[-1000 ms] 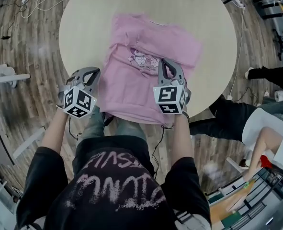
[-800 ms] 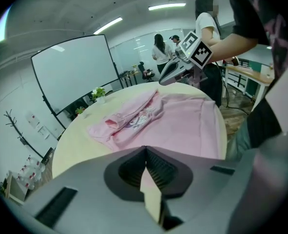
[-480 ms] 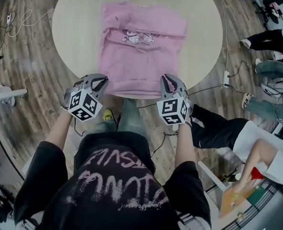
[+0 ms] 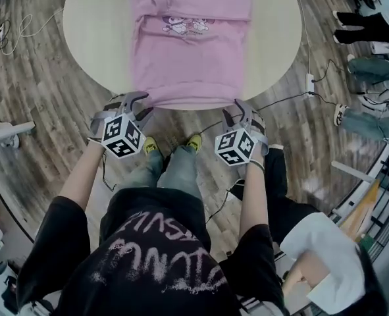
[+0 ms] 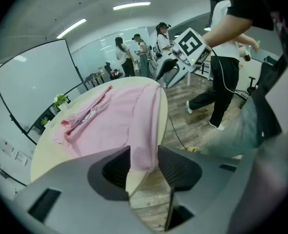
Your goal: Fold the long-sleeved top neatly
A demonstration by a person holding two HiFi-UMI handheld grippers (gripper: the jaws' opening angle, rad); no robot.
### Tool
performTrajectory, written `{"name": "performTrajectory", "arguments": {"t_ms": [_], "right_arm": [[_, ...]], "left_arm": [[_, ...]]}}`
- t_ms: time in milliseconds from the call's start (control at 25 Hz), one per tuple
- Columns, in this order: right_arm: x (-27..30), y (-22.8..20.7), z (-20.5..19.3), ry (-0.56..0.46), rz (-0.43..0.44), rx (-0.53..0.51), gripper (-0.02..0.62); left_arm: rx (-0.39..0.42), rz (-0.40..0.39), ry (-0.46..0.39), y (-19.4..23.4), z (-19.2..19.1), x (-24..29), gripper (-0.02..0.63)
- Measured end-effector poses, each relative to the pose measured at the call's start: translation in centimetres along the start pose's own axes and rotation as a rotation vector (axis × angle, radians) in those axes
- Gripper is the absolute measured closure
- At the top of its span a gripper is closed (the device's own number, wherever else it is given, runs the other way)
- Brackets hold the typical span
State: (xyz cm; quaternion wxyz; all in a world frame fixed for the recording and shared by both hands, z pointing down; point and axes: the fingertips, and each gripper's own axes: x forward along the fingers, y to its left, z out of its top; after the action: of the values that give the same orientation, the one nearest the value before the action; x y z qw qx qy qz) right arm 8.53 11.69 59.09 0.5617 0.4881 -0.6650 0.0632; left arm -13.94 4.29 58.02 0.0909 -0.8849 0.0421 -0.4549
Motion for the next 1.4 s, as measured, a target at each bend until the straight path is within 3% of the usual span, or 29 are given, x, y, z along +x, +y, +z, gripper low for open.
{"name": "performTrajectory", "arguments": {"t_ms": [240,400,520,640,840,1000,1200,1400], "right_arm": [[1.6,-0.4,-0.5,-0.028,0.081,-0.123,0.374],[1.7,0.0,-0.5,-0.079,0.154,-0.178,0.384],[1.7,0.3,-0.7,-0.092,0.202,-0.225,0.418],[1.7,0.6,-0.9,-0.116,0.228,-0.244,0.475],[1.7,0.9,-1.0,-0.124,0.188,-0.276,0.571],[0.4,0.8,-1.4,-0.128,0.17,-0.25,0.572],[-2.7,4.0,-4.1,-0.143,0.132,-0.251,0.572],[-5.4,4.7,-3.7,-0.129,0.179,-0.279,0.572]], "left_arm": [[0.017,-0.011,0.085,-0.2,-1.1,1.6,0.436],[0.023,-0.04,0.136,-1.2,-1.1,1.7,0.511],[0.04,-0.02,0.169,-1.5,-0.7,1.6,0.555],[0.039,-0.009,0.192,-1.5,-0.7,1.2,0.557],[0.045,0.01,0.2,-1.7,-1.3,-0.1,0.558],[0.081,0.01,0.202,-2.7,-1.4,-1.0,0.558],[0.092,0.015,0.181,-7.1,-2.3,-1.8,0.558],[0.078,-0.106,0.203,-8.3,-2.2,-3.5,0.558]]}}
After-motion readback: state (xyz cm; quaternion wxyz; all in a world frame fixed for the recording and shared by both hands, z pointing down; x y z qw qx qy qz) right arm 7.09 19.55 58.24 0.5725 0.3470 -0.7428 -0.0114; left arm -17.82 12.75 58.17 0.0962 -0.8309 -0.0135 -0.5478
